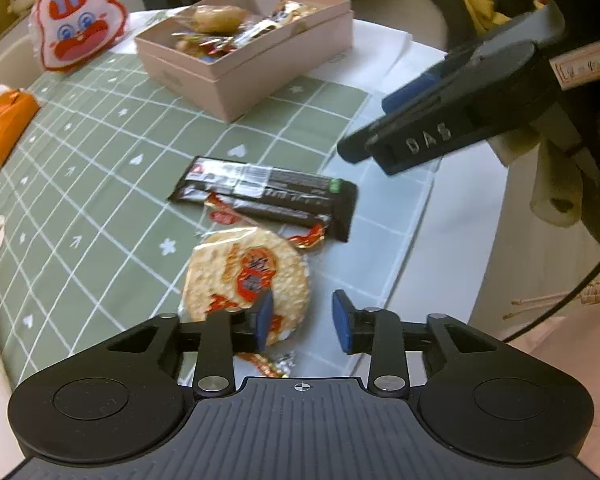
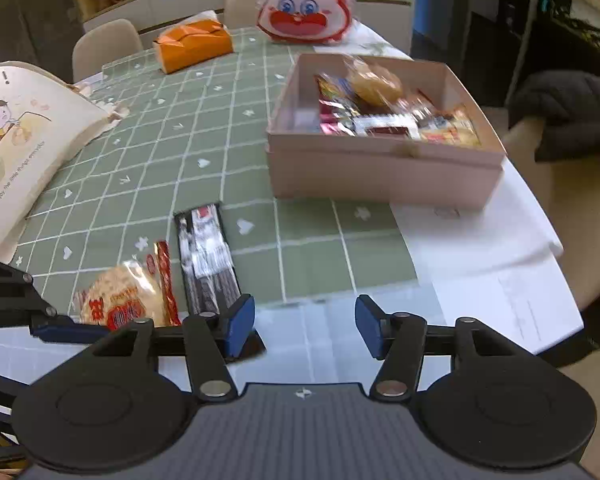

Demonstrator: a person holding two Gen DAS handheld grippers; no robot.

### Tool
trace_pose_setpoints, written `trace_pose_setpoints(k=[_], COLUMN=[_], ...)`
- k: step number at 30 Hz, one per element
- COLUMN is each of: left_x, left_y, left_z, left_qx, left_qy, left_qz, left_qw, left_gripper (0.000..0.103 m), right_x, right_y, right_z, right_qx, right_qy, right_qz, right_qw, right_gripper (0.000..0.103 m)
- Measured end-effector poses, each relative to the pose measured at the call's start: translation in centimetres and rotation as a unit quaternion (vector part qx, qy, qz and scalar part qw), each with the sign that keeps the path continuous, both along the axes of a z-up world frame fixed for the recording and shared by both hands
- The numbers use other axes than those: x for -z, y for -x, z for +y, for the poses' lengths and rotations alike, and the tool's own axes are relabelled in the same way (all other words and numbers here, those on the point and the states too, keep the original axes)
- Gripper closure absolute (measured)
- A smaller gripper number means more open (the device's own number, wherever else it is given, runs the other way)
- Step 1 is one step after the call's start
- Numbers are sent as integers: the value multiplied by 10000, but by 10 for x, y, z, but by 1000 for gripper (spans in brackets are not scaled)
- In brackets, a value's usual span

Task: Organize snacks
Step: 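Grasp the round sesame cracker with the left tool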

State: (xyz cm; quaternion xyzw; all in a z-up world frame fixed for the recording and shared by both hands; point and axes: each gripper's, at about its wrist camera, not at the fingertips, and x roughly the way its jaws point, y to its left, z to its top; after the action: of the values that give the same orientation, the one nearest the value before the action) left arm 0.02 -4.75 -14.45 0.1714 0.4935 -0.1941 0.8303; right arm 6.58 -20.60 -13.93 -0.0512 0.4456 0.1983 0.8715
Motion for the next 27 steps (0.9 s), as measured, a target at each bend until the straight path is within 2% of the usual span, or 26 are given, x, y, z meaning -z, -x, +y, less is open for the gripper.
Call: trace_pose_setpoints(k=[2, 6, 8, 10, 13, 14, 16, 17, 23, 27], left_x=[-1, -7, -10, -17, -22, -21, -18, -16, 3, 13], left_y=[-1, -6, -11, -16, -25, -29, -37, -42, -56, -52], left_z=[1, 14, 30, 55, 88, 97, 108, 111, 110, 116], left_qx=[-28, -331, -626, -1074, -1781, -1944, -2181, -2226, -2169, -2229], left_qy=[94, 559, 1031, 1483, 1805, 1882, 2015, 2041, 2123, 2152], left_qz=[64, 257, 387, 409, 314, 260, 226, 227, 467, 659], left_qw=[9999, 9976, 9919, 9822, 9668, 9623, 9546, 9531, 9517, 9485], left_gripper=[57, 57, 57, 57, 59, 59, 59, 59, 59, 59], right_x=[6, 14, 13, 11, 5, 5, 5, 7, 18, 12], right_y=[1, 8, 12, 14, 22, 26, 34, 36, 33, 30], right_z=[-3, -7, -6, -1, 11, 17, 32, 41, 58, 54], right_qx=[47, 8, -76, -190, -643, -840, -1188, -1330, -1494, -1420], right_qy=[-26, -144, -199, -259, -485, -590, -661, -630, -444, -511], right_qz=[99, 252, 248, 221, 240, 261, 301, 341, 450, 430], right_qw=[9999, 9996, 9995, 9992, 9965, 9944, 9903, 9885, 9868, 9876], right_gripper=[45, 45, 45, 45, 46, 48, 68, 71, 71, 71])
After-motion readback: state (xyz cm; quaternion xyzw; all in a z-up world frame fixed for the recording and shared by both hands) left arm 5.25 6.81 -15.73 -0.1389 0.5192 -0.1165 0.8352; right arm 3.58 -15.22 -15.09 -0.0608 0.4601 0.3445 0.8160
